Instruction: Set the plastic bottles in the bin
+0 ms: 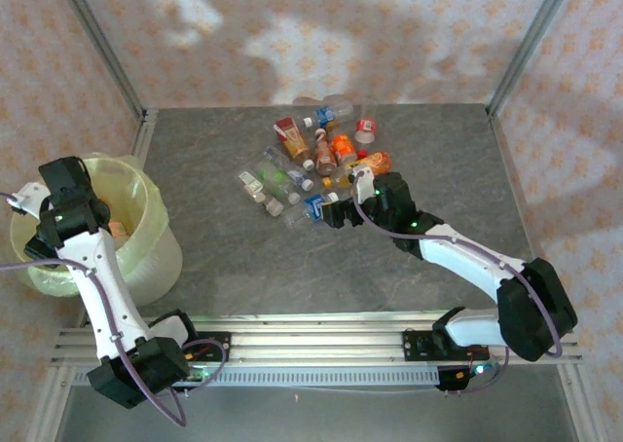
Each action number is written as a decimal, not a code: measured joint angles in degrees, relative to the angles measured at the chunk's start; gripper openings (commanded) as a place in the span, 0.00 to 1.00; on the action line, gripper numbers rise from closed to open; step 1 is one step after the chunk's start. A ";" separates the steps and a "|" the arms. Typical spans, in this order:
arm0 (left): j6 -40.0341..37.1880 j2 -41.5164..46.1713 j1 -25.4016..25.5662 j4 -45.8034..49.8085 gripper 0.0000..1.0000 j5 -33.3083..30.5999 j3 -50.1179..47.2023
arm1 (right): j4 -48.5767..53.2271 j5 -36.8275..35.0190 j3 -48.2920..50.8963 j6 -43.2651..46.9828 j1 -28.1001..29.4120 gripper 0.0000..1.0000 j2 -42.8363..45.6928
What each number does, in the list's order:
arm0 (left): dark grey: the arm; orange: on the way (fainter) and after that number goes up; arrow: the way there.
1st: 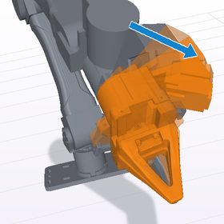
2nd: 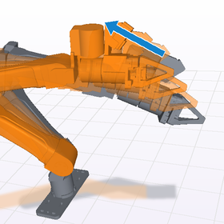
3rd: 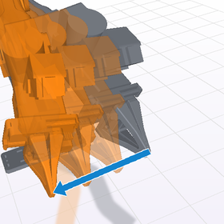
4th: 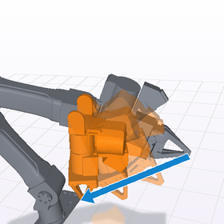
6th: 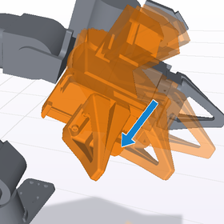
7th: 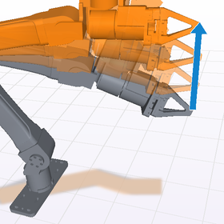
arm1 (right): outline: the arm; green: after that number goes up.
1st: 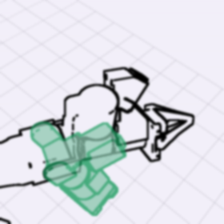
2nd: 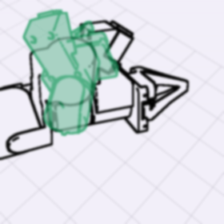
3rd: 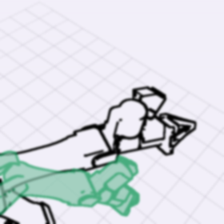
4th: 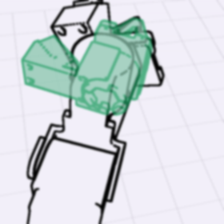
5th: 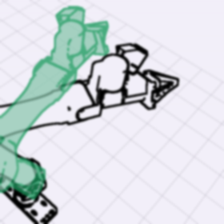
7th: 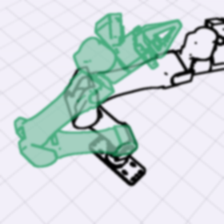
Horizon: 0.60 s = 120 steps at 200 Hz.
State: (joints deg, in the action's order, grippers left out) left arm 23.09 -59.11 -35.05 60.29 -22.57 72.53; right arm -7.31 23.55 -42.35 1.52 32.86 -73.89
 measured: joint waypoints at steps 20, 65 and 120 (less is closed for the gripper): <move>0.00 0.11 0.00 0.24 1.00 1.46 1.14 | 0.02 -1.55 0.00 -1.62 0.00 0.99 0.92; 0.94 0.70 0.00 1.07 1.00 7.45 3.74 | -0.04 -5.86 2.10 -4.44 0.00 0.99 5.29; 2.51 2.91 1.03 2.05 0.99 17.68 8.07 | 0.02 -11.32 3.69 -7.63 0.00 0.99 6.69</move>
State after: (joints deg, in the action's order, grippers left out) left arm 25.61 -56.21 -34.02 62.35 -4.89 80.60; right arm -7.29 12.23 -38.65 -6.11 32.86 -67.20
